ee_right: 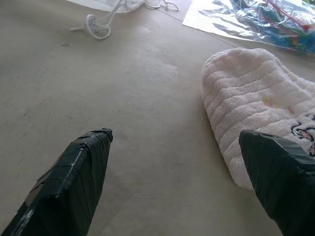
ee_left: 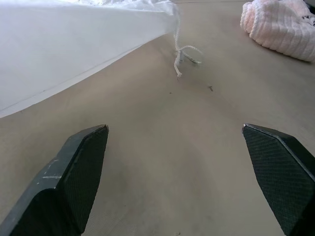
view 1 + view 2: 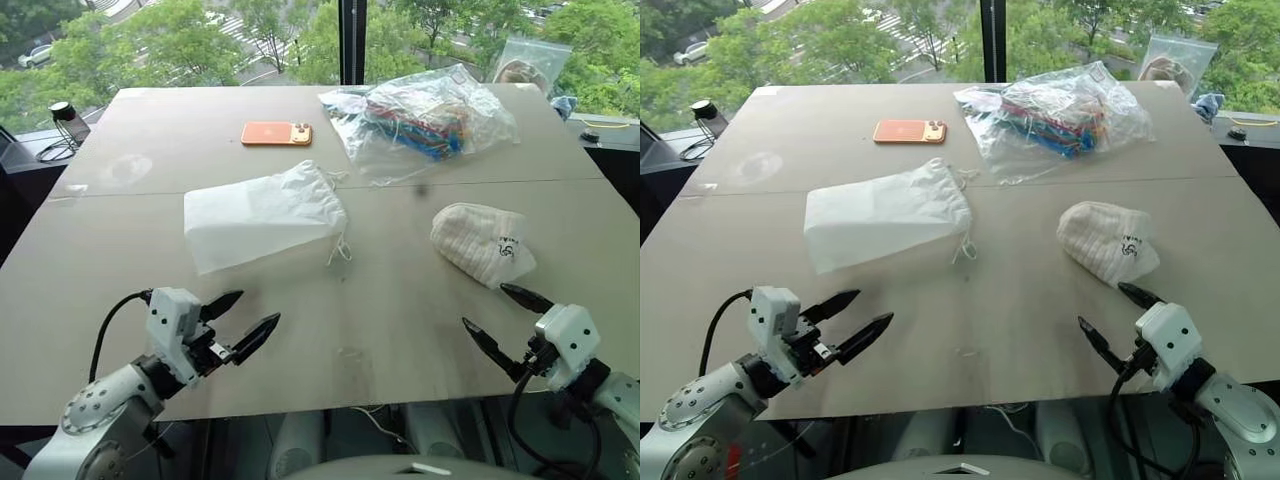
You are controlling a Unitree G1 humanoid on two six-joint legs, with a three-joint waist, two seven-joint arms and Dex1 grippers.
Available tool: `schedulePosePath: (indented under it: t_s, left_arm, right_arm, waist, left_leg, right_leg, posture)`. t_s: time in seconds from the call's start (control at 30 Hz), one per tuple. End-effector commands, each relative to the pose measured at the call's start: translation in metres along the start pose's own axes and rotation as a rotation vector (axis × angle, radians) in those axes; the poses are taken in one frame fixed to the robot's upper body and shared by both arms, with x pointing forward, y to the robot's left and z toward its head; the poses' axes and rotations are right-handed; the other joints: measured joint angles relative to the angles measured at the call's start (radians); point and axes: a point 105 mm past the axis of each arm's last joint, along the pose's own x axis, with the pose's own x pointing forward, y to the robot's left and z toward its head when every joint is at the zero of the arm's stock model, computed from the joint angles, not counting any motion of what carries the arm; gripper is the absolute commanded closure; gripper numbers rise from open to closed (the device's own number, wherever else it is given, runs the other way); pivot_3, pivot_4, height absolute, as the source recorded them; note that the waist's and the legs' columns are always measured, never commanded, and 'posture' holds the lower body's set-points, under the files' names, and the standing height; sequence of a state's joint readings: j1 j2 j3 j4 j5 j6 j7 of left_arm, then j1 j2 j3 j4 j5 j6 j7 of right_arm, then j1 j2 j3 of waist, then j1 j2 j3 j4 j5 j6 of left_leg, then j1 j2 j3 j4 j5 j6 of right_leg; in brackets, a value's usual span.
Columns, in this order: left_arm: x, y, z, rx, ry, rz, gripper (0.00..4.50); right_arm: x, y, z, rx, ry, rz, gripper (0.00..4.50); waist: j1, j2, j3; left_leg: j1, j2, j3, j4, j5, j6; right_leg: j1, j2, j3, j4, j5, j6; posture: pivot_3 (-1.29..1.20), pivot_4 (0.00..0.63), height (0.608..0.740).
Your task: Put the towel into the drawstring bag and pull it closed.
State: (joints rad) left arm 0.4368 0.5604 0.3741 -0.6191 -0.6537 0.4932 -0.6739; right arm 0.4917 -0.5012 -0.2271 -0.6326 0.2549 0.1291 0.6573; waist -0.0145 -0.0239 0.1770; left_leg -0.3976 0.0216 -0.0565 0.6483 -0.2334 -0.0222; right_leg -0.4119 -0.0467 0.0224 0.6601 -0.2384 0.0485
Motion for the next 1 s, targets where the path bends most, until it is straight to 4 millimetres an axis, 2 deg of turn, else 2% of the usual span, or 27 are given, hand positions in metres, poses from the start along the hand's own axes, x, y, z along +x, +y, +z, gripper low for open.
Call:
schedulePosePath:
  t_s: [0.03,0.13,0.2,0.23,0.3,0.4,0.47,0.53,0.6,0.67,0.87,1.0]
  left_arm:
    - [0.019,-0.003,0.028,0.026,-0.090,0.009,0.00]
    - [0.062,0.000,0.069,-0.018,-0.159,0.087,0.00]
    - [0.082,0.000,0.092,-0.028,-0.180,0.112,0.00]
    - [0.089,-0.001,0.098,-0.024,-0.165,0.122,0.00]
    - [0.104,-0.001,0.110,-0.008,-0.132,0.151,0.00]
    - [0.133,0.007,0.127,0.015,-0.057,0.298,0.00]
    - [0.157,0.017,0.131,0.028,0.045,0.435,0.00]
    - [0.177,0.018,0.132,0.068,0.137,0.505,0.00]
    - [0.198,0.011,0.125,0.079,0.239,0.482,0.00]
    - [0.218,0.008,0.126,0.097,0.249,0.466,0.00]
    - [0.249,0.017,0.122,0.125,0.274,0.498,0.00]
    - [0.258,0.021,0.116,0.114,0.304,0.506,0.00]
  right_arm:
    - [0.000,-0.007,0.014,-0.036,-0.076,-0.021,0.08]
    - [0.004,-0.008,0.028,-0.064,-0.146,0.026,0.08]
    - [0.006,-0.005,0.039,-0.067,-0.177,0.069,0.08]
    - [0.007,-0.004,0.043,-0.063,-0.189,0.084,0.08]
    - [0.008,-0.002,0.049,-0.088,-0.201,0.101,0.08]
    - [0.011,-0.005,0.054,-0.105,-0.211,0.088,0.08]
    - [0.014,-0.006,0.055,-0.115,-0.212,0.084,0.08]
    - [0.016,-0.006,0.055,-0.117,-0.212,0.082,0.08]
    - [0.017,-0.006,0.057,-0.128,-0.214,0.083,0.08]
    - [0.018,-0.006,0.061,-0.136,-0.221,0.076,0.08]
    - [0.020,-0.010,0.066,-0.144,-0.230,0.058,0.08]
    - [0.021,-0.011,0.069,-0.134,-0.247,0.046,0.08]
  waist:
    - [0.002,0.000,0.000]
    - [0.036,0.000,0.003]
    - [0.028,-0.001,0.000]
    - [0.025,-0.001,0.000]
    - [0.014,-0.002,0.000]
    - [0.010,-0.002,0.000]
    - [0.011,-0.003,0.001]
    - [0.011,-0.003,0.001]
    - [0.009,-0.003,0.001]
    - [0.005,-0.003,0.001]
    - [-0.001,-0.003,0.001]
    - [0.003,-0.003,0.001]
  left_leg:
    - [0.000,0.000,0.000,0.000,0.000,0.000]
    - [-0.001,-0.002,-0.004,0.005,0.001,0.001]
    - [0.000,-0.001,-0.005,0.008,0.001,0.001]
    - [0.005,-0.001,-0.005,0.008,0.001,0.001]
    - [0.005,-0.001,-0.004,0.004,0.000,0.001]
    - [0.003,-0.002,-0.005,0.003,0.000,0.001]
    - [0.003,-0.002,-0.006,0.003,0.000,0.001]
    - [0.002,-0.004,-0.007,0.003,0.000,0.001]
    - [0.002,-0.004,-0.007,0.003,0.000,0.001]
    - [0.001,-0.004,-0.007,0.003,0.000,0.001]
    - [0.000,-0.004,-0.006,0.000,0.001,0.000]
    - [-0.001,-0.005,-0.005,0.000,0.000,0.000]
  right_leg:
    - [0.000,0.000,0.000,0.000,0.000,0.000]
    - [0.003,0.000,-0.004,0.000,0.000,0.001]
    - [0.007,0.001,-0.005,0.001,0.001,0.001]
    - [0.012,0.000,-0.005,0.000,0.001,0.001]
    - [0.013,0.001,-0.004,-0.002,0.001,0.001]
    - [0.011,0.001,-0.005,-0.002,0.003,0.005]
    - [0.011,0.001,-0.005,-0.002,0.003,0.005]
    - [0.011,0.001,-0.005,-0.003,0.003,0.005]
    - [0.011,0.000,-0.005,-0.004,0.003,0.006]
    - [0.011,0.000,-0.005,-0.004,0.003,0.006]
    - [0.007,0.000,-0.004,-0.004,0.002,0.006]
    - [0.007,-0.001,-0.004,-0.004,0.002,0.007]
  posture:
    - [0.00,0.150,0.740]
    - [0.00,0.150,0.740]
    - [0.00,0.150,0.740]
    - [0.00,0.150,0.740]
    - [0.00,0.150,0.740]
    - [0.00,0.150,0.740]
    - [0.00,0.150,0.740]
    - [0.00,0.150,0.740]
    - [0.00,0.150,0.740]
    - [0.00,0.150,0.740]
    - [0.00,0.150,0.740]
    - [0.00,0.150,0.740]
